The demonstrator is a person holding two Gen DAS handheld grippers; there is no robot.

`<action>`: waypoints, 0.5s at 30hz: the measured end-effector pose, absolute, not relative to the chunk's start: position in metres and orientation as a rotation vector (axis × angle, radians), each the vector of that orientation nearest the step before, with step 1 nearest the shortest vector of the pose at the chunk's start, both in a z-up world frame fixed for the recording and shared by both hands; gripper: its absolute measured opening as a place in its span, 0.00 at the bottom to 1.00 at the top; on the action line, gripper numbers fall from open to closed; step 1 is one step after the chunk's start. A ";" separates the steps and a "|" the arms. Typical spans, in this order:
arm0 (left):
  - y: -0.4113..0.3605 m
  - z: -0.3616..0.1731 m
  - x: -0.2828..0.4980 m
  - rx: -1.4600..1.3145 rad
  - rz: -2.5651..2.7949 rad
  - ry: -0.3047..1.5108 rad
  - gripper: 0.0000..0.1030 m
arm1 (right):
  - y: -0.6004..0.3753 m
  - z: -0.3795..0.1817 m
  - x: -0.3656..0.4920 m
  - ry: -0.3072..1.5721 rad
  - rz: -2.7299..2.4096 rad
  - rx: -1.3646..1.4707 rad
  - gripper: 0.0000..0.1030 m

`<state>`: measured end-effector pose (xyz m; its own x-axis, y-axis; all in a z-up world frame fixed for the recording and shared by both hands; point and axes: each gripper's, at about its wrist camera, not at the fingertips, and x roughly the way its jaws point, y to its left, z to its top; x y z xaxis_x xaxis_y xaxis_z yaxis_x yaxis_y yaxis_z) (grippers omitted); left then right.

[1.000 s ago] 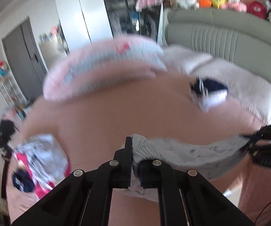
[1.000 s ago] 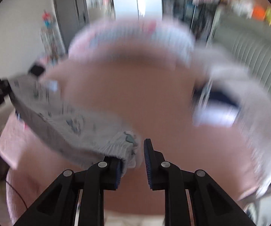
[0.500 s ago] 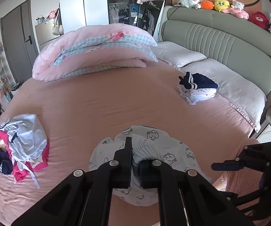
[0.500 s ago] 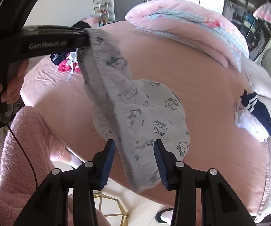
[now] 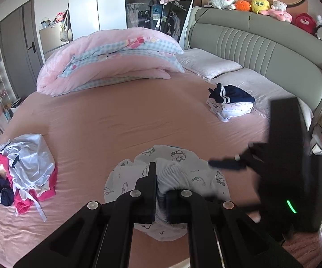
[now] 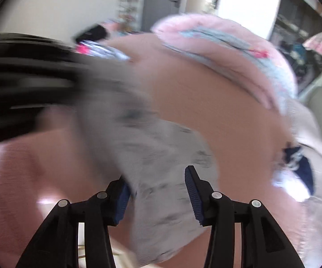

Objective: Fold clothes

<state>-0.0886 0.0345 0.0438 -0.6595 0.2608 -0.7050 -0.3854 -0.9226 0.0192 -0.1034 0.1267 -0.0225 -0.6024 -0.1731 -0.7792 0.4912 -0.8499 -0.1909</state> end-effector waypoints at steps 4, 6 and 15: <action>0.025 0.032 -0.089 -1.111 2.574 0.197 0.07 | 0.163 0.002 -0.132 0.445 -2.636 1.081 0.27; 0.024 0.028 -0.089 -1.119 2.561 0.164 0.07 | 0.176 0.027 -0.138 0.399 -2.726 0.989 0.27; 0.065 0.000 -0.090 -1.145 2.554 0.241 0.09 | 0.164 0.115 -0.099 0.332 -2.876 0.621 0.27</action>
